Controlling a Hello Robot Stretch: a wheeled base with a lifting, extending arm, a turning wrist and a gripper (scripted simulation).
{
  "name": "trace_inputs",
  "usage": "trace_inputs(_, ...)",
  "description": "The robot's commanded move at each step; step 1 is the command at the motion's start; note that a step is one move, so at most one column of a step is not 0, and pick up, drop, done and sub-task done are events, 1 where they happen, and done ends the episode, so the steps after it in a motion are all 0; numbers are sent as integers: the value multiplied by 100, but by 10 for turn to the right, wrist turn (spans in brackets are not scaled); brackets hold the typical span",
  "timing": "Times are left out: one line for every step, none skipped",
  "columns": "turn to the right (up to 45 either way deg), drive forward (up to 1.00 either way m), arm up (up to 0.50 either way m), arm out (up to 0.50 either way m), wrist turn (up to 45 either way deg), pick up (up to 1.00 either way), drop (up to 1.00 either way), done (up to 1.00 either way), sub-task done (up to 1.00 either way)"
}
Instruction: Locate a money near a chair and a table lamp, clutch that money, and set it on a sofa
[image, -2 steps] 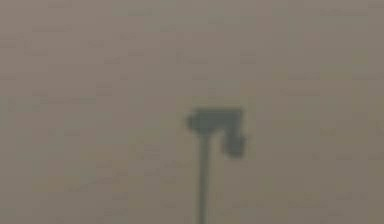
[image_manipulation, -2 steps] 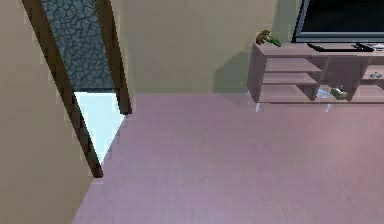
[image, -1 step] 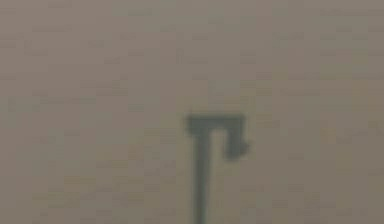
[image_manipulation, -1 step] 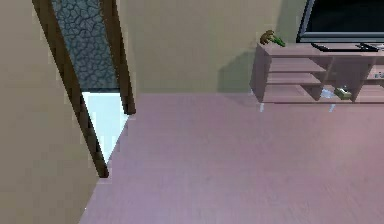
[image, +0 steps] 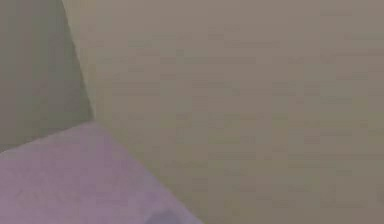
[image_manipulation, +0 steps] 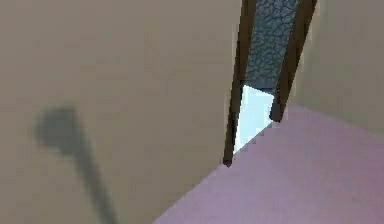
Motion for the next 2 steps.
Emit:
trace_inputs(-390,0,0,0,0,0,0,0,0)
trace_inputs(0,100,0,0,0,0,0,0,0)
